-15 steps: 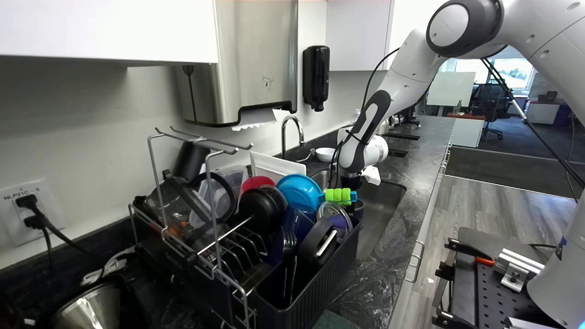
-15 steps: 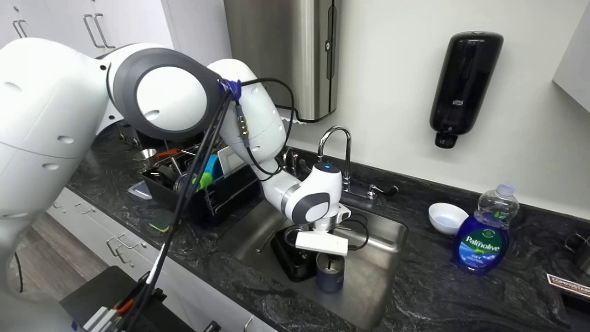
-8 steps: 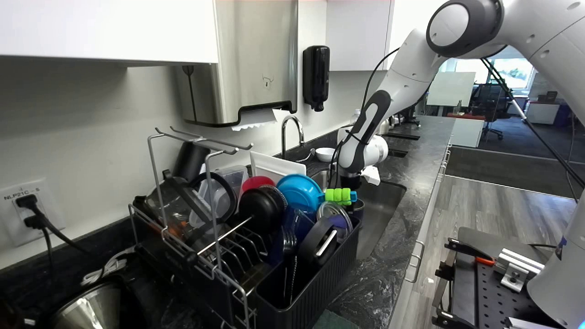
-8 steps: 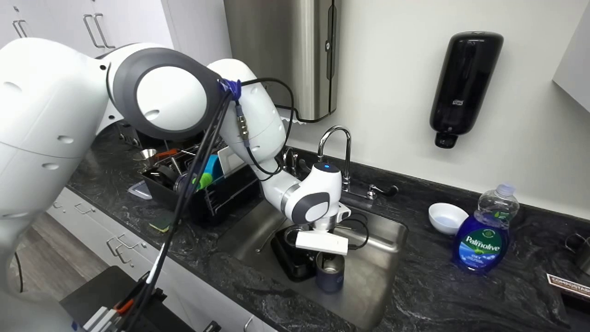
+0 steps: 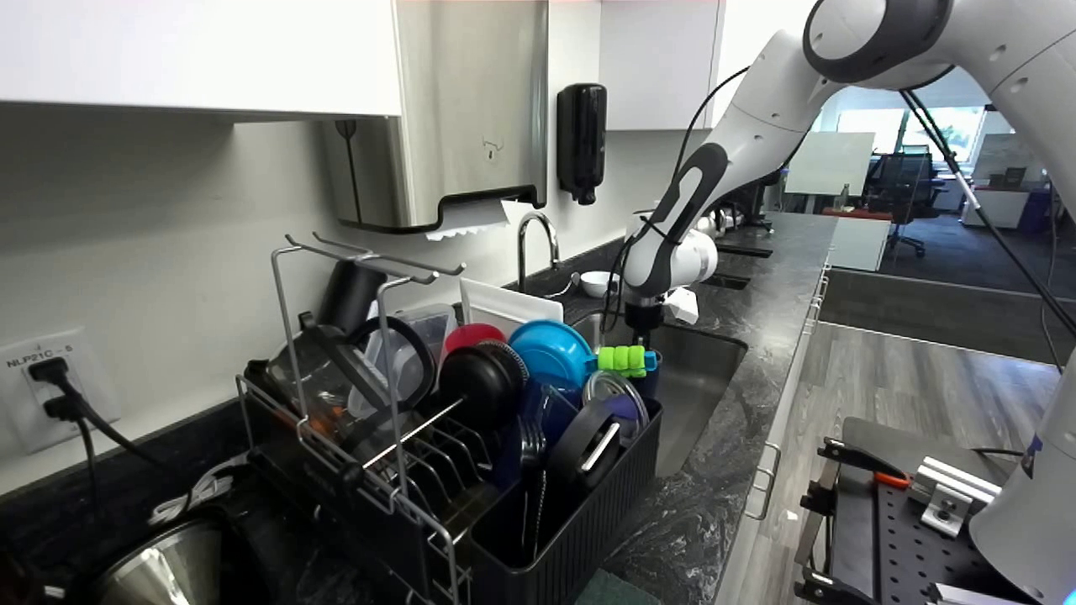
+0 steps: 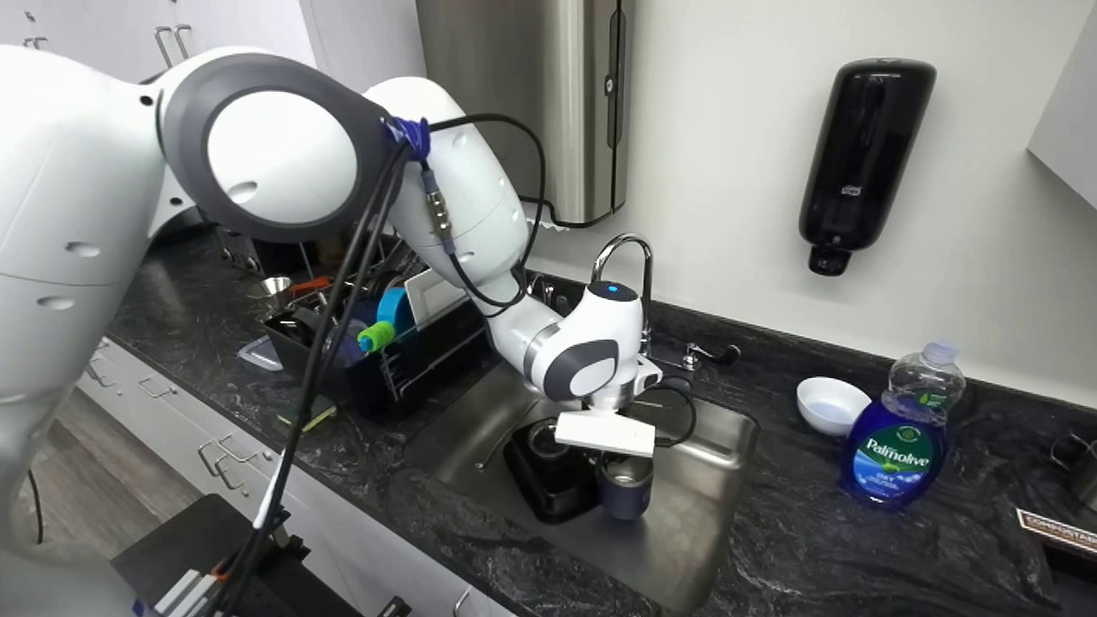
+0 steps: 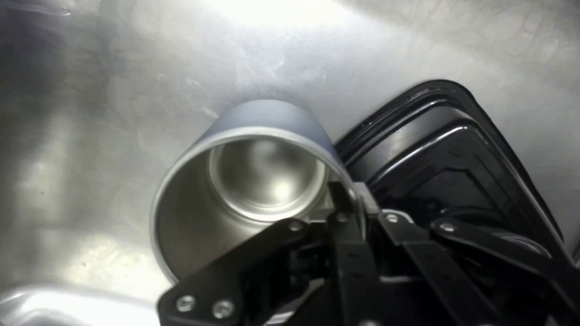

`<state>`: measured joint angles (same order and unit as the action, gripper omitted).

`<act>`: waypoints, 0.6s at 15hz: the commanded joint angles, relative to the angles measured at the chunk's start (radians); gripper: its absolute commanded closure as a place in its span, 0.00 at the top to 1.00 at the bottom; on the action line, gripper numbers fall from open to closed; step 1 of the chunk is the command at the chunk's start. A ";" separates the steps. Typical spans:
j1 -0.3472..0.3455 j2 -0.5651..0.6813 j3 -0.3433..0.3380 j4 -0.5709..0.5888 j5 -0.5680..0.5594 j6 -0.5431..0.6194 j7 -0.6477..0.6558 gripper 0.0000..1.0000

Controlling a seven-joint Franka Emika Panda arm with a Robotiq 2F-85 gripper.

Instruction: Pick up the blue cup from the sink and hang it on the dish rack.

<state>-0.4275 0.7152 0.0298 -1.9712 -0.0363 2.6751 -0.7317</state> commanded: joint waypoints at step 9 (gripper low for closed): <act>-0.243 -0.283 0.186 -0.140 0.399 -0.240 -0.560 0.02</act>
<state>-0.6265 0.4887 0.1927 -2.0890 0.2602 2.5425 -1.1285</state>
